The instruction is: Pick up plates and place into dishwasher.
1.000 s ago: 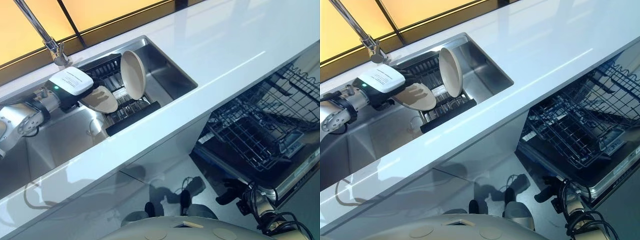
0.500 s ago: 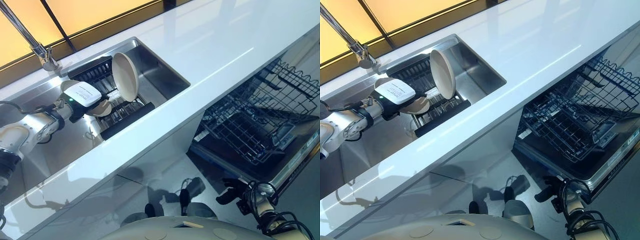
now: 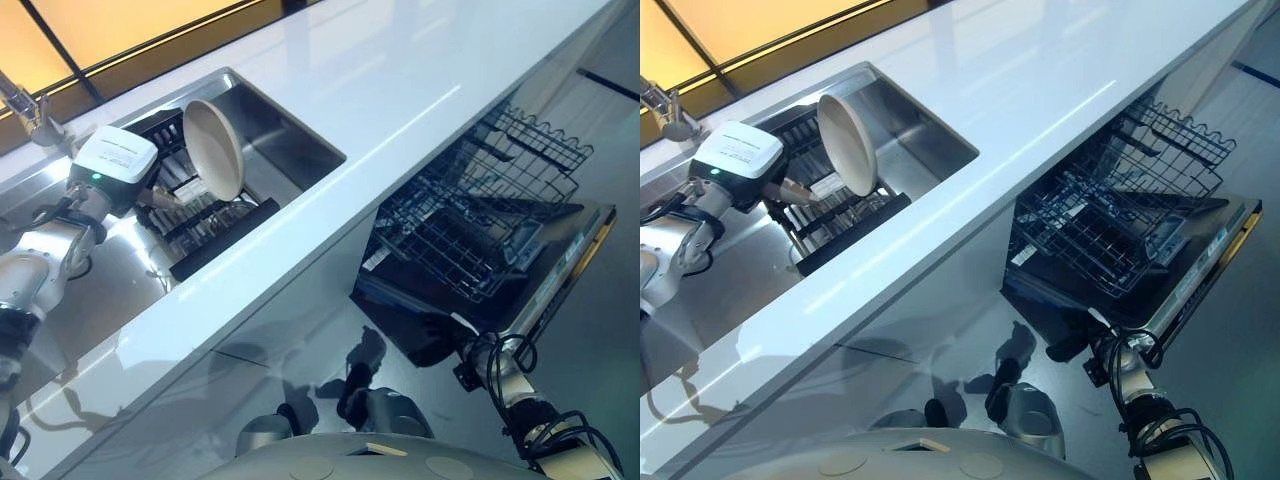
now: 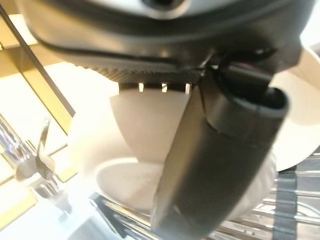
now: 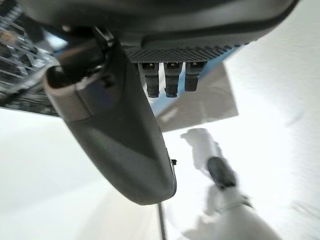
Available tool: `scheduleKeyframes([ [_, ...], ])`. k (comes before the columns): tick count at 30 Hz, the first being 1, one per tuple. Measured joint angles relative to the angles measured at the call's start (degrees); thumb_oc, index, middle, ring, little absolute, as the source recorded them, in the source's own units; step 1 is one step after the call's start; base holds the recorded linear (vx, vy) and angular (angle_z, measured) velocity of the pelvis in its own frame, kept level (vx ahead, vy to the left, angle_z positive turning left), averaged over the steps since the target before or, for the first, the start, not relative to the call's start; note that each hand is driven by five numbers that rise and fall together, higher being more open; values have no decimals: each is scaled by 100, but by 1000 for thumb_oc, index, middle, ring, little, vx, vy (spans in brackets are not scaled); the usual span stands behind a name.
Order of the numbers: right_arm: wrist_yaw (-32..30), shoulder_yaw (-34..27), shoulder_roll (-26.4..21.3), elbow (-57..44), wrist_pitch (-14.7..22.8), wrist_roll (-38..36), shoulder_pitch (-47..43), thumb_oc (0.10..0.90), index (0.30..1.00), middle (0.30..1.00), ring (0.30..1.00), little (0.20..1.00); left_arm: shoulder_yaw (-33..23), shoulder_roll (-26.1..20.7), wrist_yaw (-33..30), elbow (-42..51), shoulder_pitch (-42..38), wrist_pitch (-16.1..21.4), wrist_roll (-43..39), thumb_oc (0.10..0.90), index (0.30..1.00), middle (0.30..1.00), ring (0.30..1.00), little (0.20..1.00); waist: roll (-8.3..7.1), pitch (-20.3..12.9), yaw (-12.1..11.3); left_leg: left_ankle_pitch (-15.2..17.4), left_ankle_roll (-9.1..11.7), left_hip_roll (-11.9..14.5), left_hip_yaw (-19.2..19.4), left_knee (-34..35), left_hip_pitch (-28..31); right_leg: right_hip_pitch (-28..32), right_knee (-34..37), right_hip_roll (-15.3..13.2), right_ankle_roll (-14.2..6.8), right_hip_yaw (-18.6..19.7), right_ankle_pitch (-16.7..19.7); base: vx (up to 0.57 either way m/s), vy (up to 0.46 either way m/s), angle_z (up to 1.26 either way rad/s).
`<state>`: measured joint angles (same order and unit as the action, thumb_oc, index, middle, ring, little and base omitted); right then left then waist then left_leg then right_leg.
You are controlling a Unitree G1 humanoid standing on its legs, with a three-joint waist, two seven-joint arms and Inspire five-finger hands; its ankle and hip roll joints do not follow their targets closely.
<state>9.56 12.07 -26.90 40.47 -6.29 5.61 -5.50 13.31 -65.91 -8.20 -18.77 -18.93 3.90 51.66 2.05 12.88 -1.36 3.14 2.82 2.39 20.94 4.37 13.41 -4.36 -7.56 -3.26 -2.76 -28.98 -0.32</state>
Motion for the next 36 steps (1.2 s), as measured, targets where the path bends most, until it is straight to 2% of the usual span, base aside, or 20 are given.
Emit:
scheduleKeyframes([
  [3, 86, 14, -135, -97, 15, 4, 27, 800, 900, 900, 900, 900, -241, -89, -280, -1, 114, -7, -125, 100, 300, 300, 300, 200, -3, 2, -11, -9, -20, -21, -69, -10, -8, 2, 30, 12, 131, -1, 86, -9, -4, -2],
  [8, 106, 0, -305, -711, 18, -34, 284, 800, 900, 900, 900, 900, -1201, -125, -754, 145, 610, 4, -831, 100, 300, 300, 300, 200, -10, 1, -6, 21, -115, -73, -71, 3, 37, 91, 189, -36, 327, -3, 218, -55, -15, 0],
  [11, 259, -18, -326, -1222, 10, -435, 337, 800, 900, 900, 900, 900, -1793, -127, -1104, 539, 945, 39, -1269, 100, 300, 300, 300, 200, -12, 0, -16, 45, -160, -108, -111, 3, 63, 102, 153, -94, 375, -17, 250, -23, -3, 14],
  [13, 351, -27, -326, -1578, 8, -654, 321, 800, 900, 900, 900, 900, -1969, -127, -1309, 713, 993, 137, -1397, 100, 300, 300, 300, 200, -12, 0, -53, 56, -178, -132, -166, 4, 66, 122, 153, -126, 391, -19, 260, -39, 5, 16],
  [14, 451, -86, -305, -1801, 19, -1016, 335, 800, 900, 900, 900, 900, -2091, -130, -1467, 851, 1043, 254, -1484, 100, 300, 300, 300, 200, -11, 0, -59, 58, -180, -155, -205, 9, 89, 150, 154, -152, 397, -30, 264, -75, 29, 21],
  [16, 420, -427, -74, -1807, 598, -1127, 468, 800, 900, 900, 900, 900, -2553, -114, -1704, 1258, 1481, 393, -1582, 100, 300, 300, 300, 200, -15, -3, -36, 69, -190, -184, -231, 14, 94, 164, 147, -185, 400, -5, 265, -81, 47, 18],
  [17, 365, -532, 4, -1832, 729, -1131, 501, 800, 900, 900, 900, 900, -2668, -110, -1733, 1395, 1587, 383, -1588, 100, 300, 300, 300, 200, -15, -3, -47, 70, -192, -195, -232, 17, 92, 163, 147, -190, 399, 3, 265, -64, 48, 8],
  [20, -84, -872, 242, -2709, 882, -1141, 1126, 800, 900, 900, 900, 900, -3228, -60, -1792, 1834, 1931, 383, -1632, 100, 300, 300, 300, 200, -10, -6, -36, 87, -220, -275, -215, 40, 88, 137, 157, -210, 399, 63, 263, -65, 77, -6],
  [22, -494, -1123, 549, -3537, 1085, -1363, 1589, 800, 900, 900, 900, 900, -3724, 20, -2049, 1906, 2181, 358, -1683, 100, 300, 300, 300, 200, -3, -16, 83, 135, -295, -316, -73, 63, 100, 63, 138, -233, 397, 206, 264, -27, 77, -27],
  [23, -610, -1168, 609, -3658, 1153, -1377, 1648, 800, 900, 900, 900, 900, -3807, 50, -2100, 1908, 2238, 351, -1686, 100, 300, 300, 300, 200, -5, -17, 129, 135, -295, -336, -46, 63, 102, 57, 139, -257, 397, 226, 264, -5, 68, -27],
  [25, -1209, -1300, 697, -3975, 1409, -1375, 1729, 800, 900, 900, 900, 900, -4008, 198, -2296, 1957, 2538, 351, -1775, 100, 300, 300, 300, 200, 21, -32, 319, 135, -294, -388, 5, 63, 145, 58, 133, -294, 396, 321, 264, 1, 58, -19],
  [28, -2249, -1605, 694, -4175, 1685, -1166, 1724, 800, 900, 900, 900, 900, -4012, 293, -2429, 2157, 2800, 378, -1785, 100, 300, 300, 300, 200, 37, -36, 445, 136, -293, -393, 13, 64, 178, 57, 124, -281, 395, 373, 264, 4, 40, -12],
  [30, -3308, -1953, 625, -4369, 1825, -697, 1668, 800, 900, 900, 900, 900, -4012, 510, -2500, 2480, 3005, 389, -1783, 100, 300, 300, 300, 200, 101, -57, 451, 137, -291, -376, 11, 64, 181, 50, 137, -244, 397, 415, 265, 8, 23, -8],
  [31, -3478, -2019, 600, -4388, 1861, -632, 1647, 800, 900, 900, 900, 900, -4011, 545, -2518, 2524, 3032, 398, -1783, 100, 300, 300, 300, 200, 113, -65, 449, 138, -289, -371, 10, 64, 184, 50, 139, -235, 397, 425, 265, 18, 6, -10],
  [32, -4100, -2255, 422, -4462, 1999, -417, 1510, 800, 900, 900, 900, 900, -4010, 690, -2565, 2653, 3051, 414, -1782, 100, 300, 300, 300, 200, 168, -99, 428, 145, -279, -349, 11, 64, 195, 50, 145, -204, 398, 453, 265, 16, 2, -8],
  [34, -4628, -2542, 126, -4608, 2137, -261, 1268, 800, 900, 900, 900, 900, -4010, 751, -2647, 2721, 3051, 419, -1783, 100, 300, 300, 300, 200, 236, -141, 417, 145, -279, -326, 3, 65, 195, 50, 144, -184, 399, 457, 265, 11, 0, -4],
  [36, -4888, -2746, -223, -4852, 2363, -156, 1032, 800, 900, 900, 900, 900, -4010, 818, -2653, 2736, 3029, 473, -1785, 100, 300, 300, 300, 200, 328, -202, 407, 145, -279, -317, -2, 65, 197, 52, 140, -177, 409, 457, 272, 0, 0, 0],
])
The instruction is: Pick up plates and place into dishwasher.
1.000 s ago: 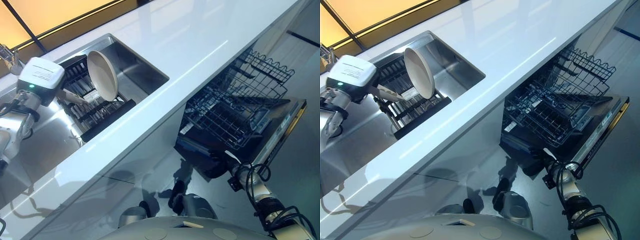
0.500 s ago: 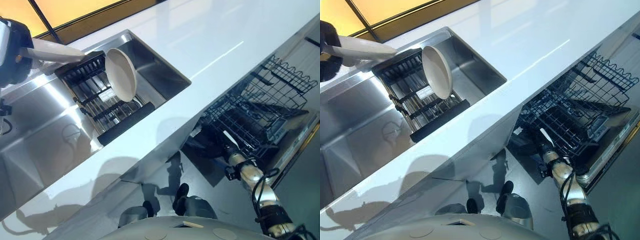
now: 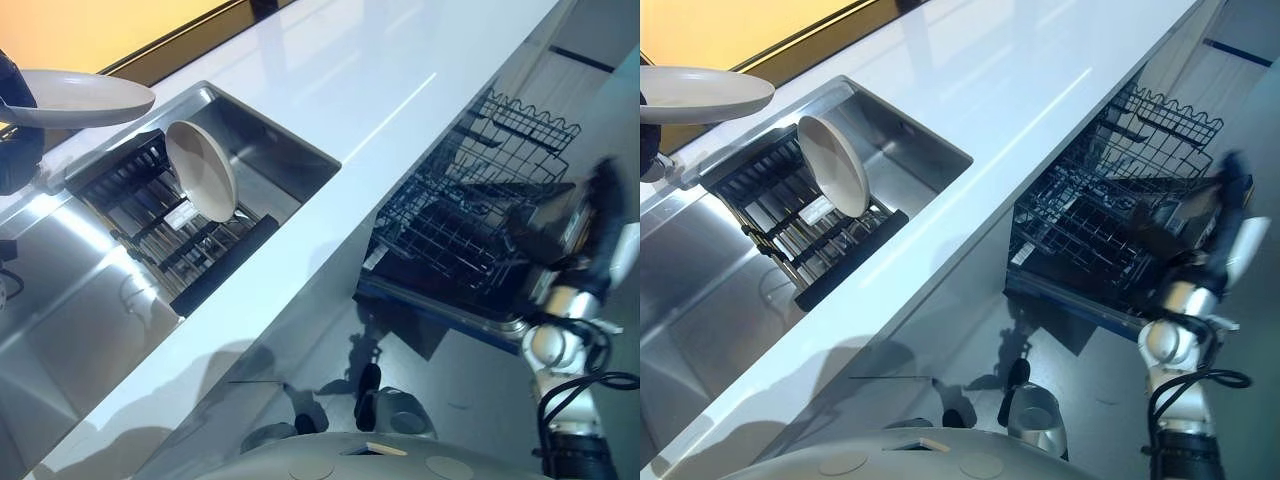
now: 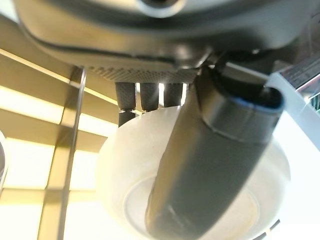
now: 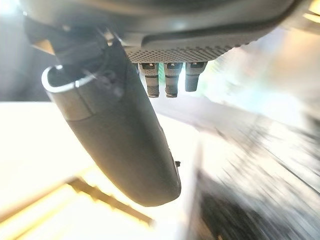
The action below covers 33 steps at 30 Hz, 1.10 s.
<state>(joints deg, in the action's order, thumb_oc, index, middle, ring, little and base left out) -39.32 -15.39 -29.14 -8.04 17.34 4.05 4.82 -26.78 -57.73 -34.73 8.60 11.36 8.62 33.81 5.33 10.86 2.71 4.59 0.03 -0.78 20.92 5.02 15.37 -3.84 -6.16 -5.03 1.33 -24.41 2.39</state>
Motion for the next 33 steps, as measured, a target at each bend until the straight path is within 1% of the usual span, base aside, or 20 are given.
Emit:
scheduleKeyframes([
  [1, -5, -20, -162, -158, 121, 7, -114, 800, 900, 900, 900, 900, 1, 92, 0, 19, -40, 46, -1, 100, 300, 300, 300, 200, 47, -31, -8, 1, -1, 3, -7, 0, -4, 1, 0, -1, 9, -4, 6, 0, 0, 0],
  [2, 144, -5, -317, -336, 258, 32, -239, 800, 900, 900, 900, 900, 5, 203, 1, 67, -85, 59, -2, 100, 300, 300, 300, 200, 84, -58, -22, 1, -2, 5, -16, 0, -3, 1, -8, -1, 14, -6, 9, -22, -37, 0],
  [4, 789, 77, -558, -681, 544, 66, -375, 800, 900, 900, 900, 900, 15, 344, 12, 209, -232, 161, -5, 100, 300, 300, 300, 200, 92, -73, -113, 1, -6, 22, -35, -11, -13, 1, -43, -2, 12, -14, 7, -35, -45, 2],
  [5, 1068, 115, -632, -800, 566, 52, -376, 800, 900, 900, 900, 900, 19, 357, 24, 248, -267, 199, -7, 100, 300, 300, 300, 200, 79, -78, -143, 1, -7, 27, -46, -30, -25, 0, -51, -7, 5, -25, 2, -44, -47, 12],
  [6, 1769, 303, -881, -1040, 581, 40, -381, 800, 900, 900, 900, 900, 19, 384, 42, 339, -317, 307, -11, 100, 300, 300, 300, 200, 39, -119, -171, 3, -9, 41, -89, -94, -91, -4, -51, -23, -22, -82, -16, -42, -40, 18],
  [8, 2818, 654, -1192, -1213, 622, -78, -390, 800, 900, 900, 900, 900, 54, 385, 118, 508, -397, 478, -14, 100, 300, 300, 300, 200, -47, -171, -257, 3, -10, 62, -141, -181, -159, -12, -47, -30, -24, -134, -18, -37, -37, 15],
  [9, 3042, 738, -1252, -1222, 622, -92, -400, 800, 900, 900, 900, 900, 81, 385, 145, 532, -438, 531, -18, 100, 300, 300, 300, 200, -66, -184, -284, 2, -9, 67, -152, -194, -178, -14, -47, -32, -24, -145, -18, -21, -31, 10],
  [11, 3785, 1182, -1418, -1221, 594, -93, -509, 800, 900, 900, 900, 900, 281, 385, 221, 647, -639, 667, -18, 100, 300, 300, 300, 200, -147, -222, -435, -4, 0, 72, -198, -261, -256, -39, -49, -46, -24, -161, -18, -20, -42, 10],
  [13, 4118, 1543, -1469, -1206, 499, -70, -703, 800, 900, 900, 900, 900, 542, 385, 311, 663, -900, 708, -45, 100, 300, 300, 300, 200, -191, -251, -548, -13, -6, 64, -231, -311, -333, -77, -52, -73, -24, -192, -17, -13, -49, 9],
  [16, 4226, 2043, -1474, -1139, 327, -4, -1210, 800, 900, 900, 900, 900, 1060, 385, 503, 662, -1301, 777, -124, 100, 300, 300, 300, 200, -258, -280, -570, -18, -14, 60, -306, -385, -412, -73, -54, -120, -22, -291, -15, -8, -47, 16],
  [18, 4213, 2341, -1472, -1102, 246, 187, -1694, 800, 900, 900, 900, 900, 1446, 385, 711, 658, -1590, 778, -142, 100, 300, 300, 300, 200, -279, -290, -606, -21, -14, 61, -327, -393, -407, -70, -67, -122, -14, -293, -8, -4, -40, 3],
  [23, 4037, 2650, -1464, -1101, 234, 435, -2350, 800, 900, 900, 900, 900, 2054, 455, 1195, 643, -2046, 768, -587, 100, 300, 300, 300, 200, -282, -292, -610, -20, -13, 63, -378, -380, -391, -68, -77, -115, 18, -299, 12, 4, -34, 3],
  [25, 3902, 2764, -1431, -1102, 235, 501, -2455, 800, 900, 900, 900, 900, 2240, 625, 1363, 642, -2223, 761, -788, 100, 300, 300, 300, 200, -281, -292, -608, -20, -13, 63, -412, -368, -390, -61, -76, -113, 19, -298, 12, 4, -33, 7],
  [28, 3516, 2810, -1206, -1102, 236, 882, -2513, 800, 900, 900, 900, 900, 2466, 993, 1681, 641, -2373, 699, -1148, 100, 300, 300, 300, 200, -282, -292, -610, -18, -11, 59, -420, -357, -380, -45, -71, -110, 21, -294, 13, 14, -28, 5],
  [31, 3203, 2817, -1023, -1100, 237, 1084, -2526, 800, 900, 900, 900, 900, 2517, 1276, 1960, 631, -2372, 589, -1246, 100, 300, 300, 300, 200, -283, -290, -610, -16, -12, 52, -420, -339, -374, -32, -40, -104, 21, -294, 13, 0, 0, 0],
  [33, 3103, 2818, -968, -1100, 239, 1139, -2526, 800, 900, 900, 900, 900, 2550, 1448, 2114, 628, -2370, 510, -1246, 100, 300, 300, 300, 200, -285, -286, -612, -16, -13, 53, -424, -335, -365, 7, 30, -86, 44, -294, 29, 0, 0, 0],
])
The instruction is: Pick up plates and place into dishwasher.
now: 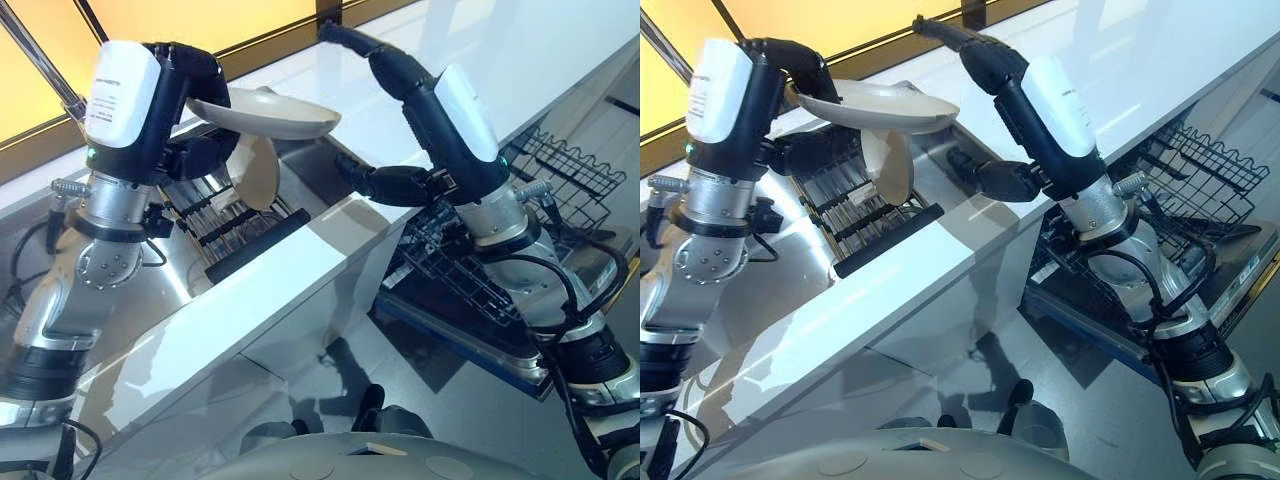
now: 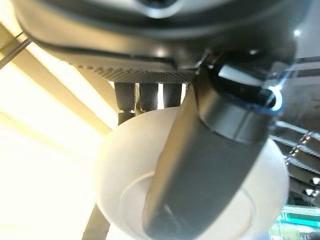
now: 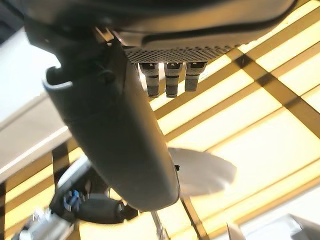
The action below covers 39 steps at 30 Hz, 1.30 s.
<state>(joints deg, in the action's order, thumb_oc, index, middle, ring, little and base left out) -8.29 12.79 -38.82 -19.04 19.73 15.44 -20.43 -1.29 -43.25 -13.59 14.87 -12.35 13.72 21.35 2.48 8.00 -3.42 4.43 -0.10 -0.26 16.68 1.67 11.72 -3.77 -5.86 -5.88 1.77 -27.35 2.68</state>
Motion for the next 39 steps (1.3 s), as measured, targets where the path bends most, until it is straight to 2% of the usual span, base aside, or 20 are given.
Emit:
scheduleKeyframes([
  [6, 141, 228, 1, 2, -16, 24, 0, 800, 900, 900, 900, 900, 164, 122, 218, 1, 0, 10, -266, 100, 300, 300, 300, 200, 0, 7, -15, 0, 0, 19, -3, 22, 5, 34, 82, 58, 37, 8, 25, 0, 0, 0],
  [7, 137, 282, 5, 13, -32, 23, 0, 597, 726, 726, 726, 697, 173, 191, 247, 0, 0, 13, -370, 100, 300, 300, 300, 200, 1, 10, -15, 0, 0, 21, -4, 22, 4, 34, 82, 57, 37, 7, 25, 0, 0, 0],
  [8, 133, 344, 12, 33, -66, 21, 0, 152, 345, 345, 345, 252, 185, 264, 249, 1, 0, 15, -430, 100, 300, 300, 300, 200, 0, 11, -15, 0, 0, 22, -8, 23, 5, 35, 85, 57, 37, 7, 25, 0, 0, 0],
  [9, 128, 378, 55, 86, -86, 21, 0, 100, 300, 300, 300, 200, 204, 323, 246, 1, 0, 25, -510, 100, 300, 300, 300, 200, -2, 14, -11, 0, 0, 23, -8, 25, 6, 37, 87, 58, 37, 7, 25, 0, 0, 0],
  [14, 47, 380, 406, 356, -290, -85, 2, 100, 300, 300, 300, 200, 379, 507, 87, 3, 0, 37, -614, 100, 300, 300, 300, 200, 0, 32, -5, 0, 0, 18, 1, 64, 40, 46, 96, 58, 37, 13, 24, 0, 0, 0],
  [19, 127, 471, 395, 372, -349, -99, 5, 100, 300, 300, 300, 200, 384, 536, -363, 24, -59, 50, -594, 100, 300, 300, 300, 200, -4, 79, 45, 1, 2, 23, 1, 79, 63, 90, 161, 71, 37, 10, 25, 0, 0, 0],
  [30, 84, 471, 422, 363, -347, -109, -2, 100, 300, 300, 300, 200, 402, 596, -366, 24, -65, 8, -573, 100, 300, 300, 300, 200, -12, 199, 47, 3, 5, 25, 4, 109, 80, 114, 217, 90, 52, 6, 37, 0, 0, 0],
  [31, 83, 471, 422, 363, -347, -109, -3, 100, 300, 300, 300, 200, 402, 607, -366, 24, -65, 7, -573, 188, 375, 375, 375, 288, -12, 199, 47, 3, 5, 26, 4, 109, 81, 126, 239, 97, 62, 5, 44, 0, 0, 0],
  [32, 81, 471, 422, 363, -347, -109, -3, 100, 300, 300, 300, 200, 402, 624, -366, 24, -65, 5, -573, 372, 533, 533, 533, 472, -12, 199, 48, 3, 6, 28, 3, 109, 82, 140, 268, 107, 61, 4, 55, 0, 0, 0],
  [33, 76, 470, 421, 364, -347, -108, -2, 100, 300, 300, 300, 200, 402, 648, -366, 24, -65, -4, -588, 800, 900, 900, 900, 900, -11, 200, 43, 5, 8, 34, 3, 111, 81, 148, 290, 118, 74, 3, 66, -14, -32, 0],
  [39, 11, 465, 413, 372, -345, -126, 1, 100, 300, 300, 300, 200, 383, 782, -290, 29, -65, -121, -859, 800, 900, 900, 900, 900, -6, 203, 26, 19, 32, 70, -9, 110, 114, 235, 381, 170, 75, -19, 67, 11, -23, 1],
])
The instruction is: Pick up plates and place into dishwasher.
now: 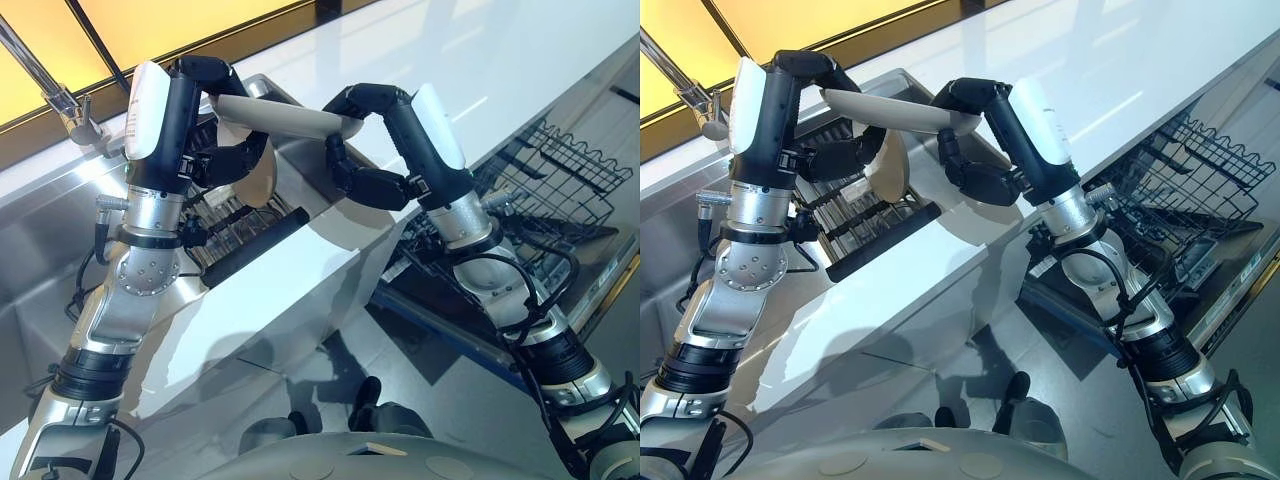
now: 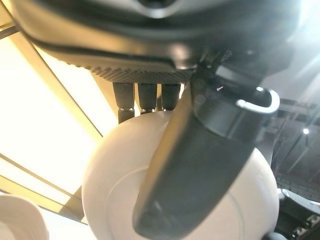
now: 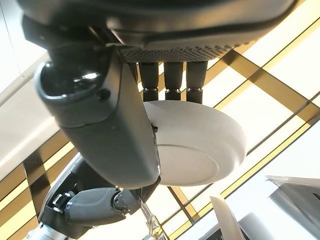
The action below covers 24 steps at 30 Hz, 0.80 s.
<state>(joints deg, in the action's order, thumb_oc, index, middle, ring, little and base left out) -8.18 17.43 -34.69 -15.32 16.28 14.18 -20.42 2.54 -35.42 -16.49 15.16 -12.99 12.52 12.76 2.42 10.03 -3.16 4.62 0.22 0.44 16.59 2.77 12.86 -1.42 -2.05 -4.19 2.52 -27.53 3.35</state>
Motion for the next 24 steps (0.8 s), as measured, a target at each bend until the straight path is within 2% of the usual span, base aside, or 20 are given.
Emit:
scheduleKeyframes([
  [4, -170, -323, -110, 173, 10, 45, 104, 100, 300, 300, 300, 200, -158, 13, -1, -15, 41, -186, -135, 800, 900, 900, 900, 900, 23, 13, -32, 3, 8, 26, -81, -2, 5, 73, 69, 31, 0, -20, 0, 17, -37, 10],
  [12, -1157, -1437, -508, 381, 100, 175, 305, 100, 300, 300, 300, 200, -990, 12, -8, -371, 595, -414, -491, 800, 900, 900, 900, 900, 105, 59, -133, 21, 43, 56, -217, -13, 45, 227, 202, 72, 0, -140, 0, 28, -34, 8],
  [21, -2049, -2396, -655, 801, 78, 302, 501, 100, 300, 300, 300, 200, -1225, 13, -3, -931, 997, -605, -838, 800, 900, 900, 900, 900, 110, 62, -224, 21, 53, 71, -308, -29, 41, 299, 255, 70, -2, -235, -1, 43, -34, 6],
  [24, -2256, -2657, -697, 1103, -141, 305, 724, 100, 300, 300, 300, 200, -1282, 13, 97, -966, 1062, -618, -898, 800, 900, 900, 900, 900, 109, 61, -234, 21, 53, 74, -357, -25, 43, 334, 271, 68, -7, -285, -1, 43, -49, 9],
])
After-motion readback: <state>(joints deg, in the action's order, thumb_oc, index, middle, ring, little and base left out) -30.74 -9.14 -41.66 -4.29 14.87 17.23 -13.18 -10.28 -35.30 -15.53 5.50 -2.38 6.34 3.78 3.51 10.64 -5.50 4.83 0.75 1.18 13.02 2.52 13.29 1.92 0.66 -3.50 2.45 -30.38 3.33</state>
